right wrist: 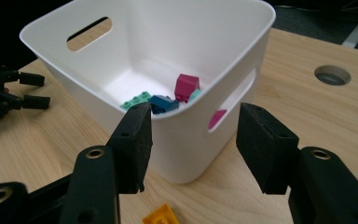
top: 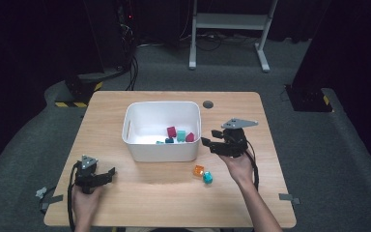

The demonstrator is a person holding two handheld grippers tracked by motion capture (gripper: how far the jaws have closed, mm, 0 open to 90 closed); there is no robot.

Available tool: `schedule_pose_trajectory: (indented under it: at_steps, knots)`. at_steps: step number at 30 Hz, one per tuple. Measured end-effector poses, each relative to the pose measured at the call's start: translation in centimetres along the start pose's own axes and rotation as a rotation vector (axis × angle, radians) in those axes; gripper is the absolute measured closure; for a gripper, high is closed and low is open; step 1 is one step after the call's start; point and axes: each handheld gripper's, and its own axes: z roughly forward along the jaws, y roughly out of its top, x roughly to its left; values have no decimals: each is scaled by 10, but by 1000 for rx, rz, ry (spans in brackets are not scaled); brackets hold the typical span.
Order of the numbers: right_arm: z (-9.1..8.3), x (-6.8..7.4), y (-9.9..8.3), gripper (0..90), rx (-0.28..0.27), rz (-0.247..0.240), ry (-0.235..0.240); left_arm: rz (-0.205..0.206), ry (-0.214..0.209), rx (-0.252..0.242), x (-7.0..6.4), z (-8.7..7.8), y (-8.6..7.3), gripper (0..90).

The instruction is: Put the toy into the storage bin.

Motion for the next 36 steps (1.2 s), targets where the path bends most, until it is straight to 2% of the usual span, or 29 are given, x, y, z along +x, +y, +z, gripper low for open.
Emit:
schedule_pose_trajectory:
  at_steps: [7, 11, 13, 22, 31, 36]
  knots:
    - [-3, 3, -33, 460, 21, 10, -16, 0, 0, 0, 0, 0, 0, 179]
    - [-2, 6, -53, 460, 33, 36, -13, 0, 1, 0, 0, 0, 0, 179]
    - [-1, 9, -62, 463, 46, 27, -28, -1, 1, 0, 0, 0, 0, 179]
    - [7, 16, -98, 484, 94, 44, -41, -1, 1, 0, 0, 0, 0, 179]
    - [22, 24, -114, 499, 143, 35, -46, -1, 1, 0, 0, 0, 0, 180]
    - [27, 25, -117, 517, 146, 22, -60, -1, 1, 0, 0, 0, 0, 180]
